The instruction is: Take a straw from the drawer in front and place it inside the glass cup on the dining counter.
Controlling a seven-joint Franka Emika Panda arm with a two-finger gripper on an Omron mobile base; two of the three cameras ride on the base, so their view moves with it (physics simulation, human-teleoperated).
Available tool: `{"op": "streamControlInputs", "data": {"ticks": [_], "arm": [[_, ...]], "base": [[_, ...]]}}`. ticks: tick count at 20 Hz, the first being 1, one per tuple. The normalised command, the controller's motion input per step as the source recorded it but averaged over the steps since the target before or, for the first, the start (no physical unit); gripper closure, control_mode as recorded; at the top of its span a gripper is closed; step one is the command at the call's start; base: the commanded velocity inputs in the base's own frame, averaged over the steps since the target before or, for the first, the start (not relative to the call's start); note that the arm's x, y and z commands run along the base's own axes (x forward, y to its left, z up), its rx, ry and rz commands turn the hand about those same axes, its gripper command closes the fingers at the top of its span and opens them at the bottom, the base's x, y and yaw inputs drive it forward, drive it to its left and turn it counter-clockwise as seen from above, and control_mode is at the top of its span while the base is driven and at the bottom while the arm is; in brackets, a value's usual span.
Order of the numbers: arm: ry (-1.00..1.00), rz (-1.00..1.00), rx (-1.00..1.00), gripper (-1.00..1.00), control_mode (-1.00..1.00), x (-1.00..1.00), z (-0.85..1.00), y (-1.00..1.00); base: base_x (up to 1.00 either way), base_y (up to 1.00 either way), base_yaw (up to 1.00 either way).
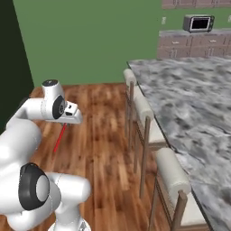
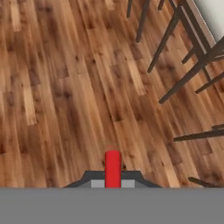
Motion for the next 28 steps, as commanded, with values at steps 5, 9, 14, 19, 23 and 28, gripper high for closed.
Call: {"op": "streamControlInputs", "data": {"ticks": [5, 9, 14, 19, 23, 28], "arm": [[0.0, 0.0, 0.0, 1.0, 1.0, 0.0, 0.0, 0.0], [0.0, 0.0, 0.0, 1.0, 1.0, 0.0, 0.0, 0.0], [0.0, 0.0, 0.0, 1.0, 1.0, 0.0, 0.0, 0.0], [0.0, 0.0, 0.0, 1.0, 1.0, 0.0, 0.0, 0.0], [0.0, 0.0, 0.0, 1.0, 1.0, 0.0, 0.0, 0.0], [0.0, 0.0, 0.0, 1.0, 1.0, 0.0, 0.0, 0.0]], "base": [[0.75, 0.72, -0.22], [0.75, 0.7, -0.23], [0.74, 0.68, -0.25], [0.69, 0.67, -0.3], [0.63, 0.62, -0.33], [0.57, 0.57, -0.35]]}}
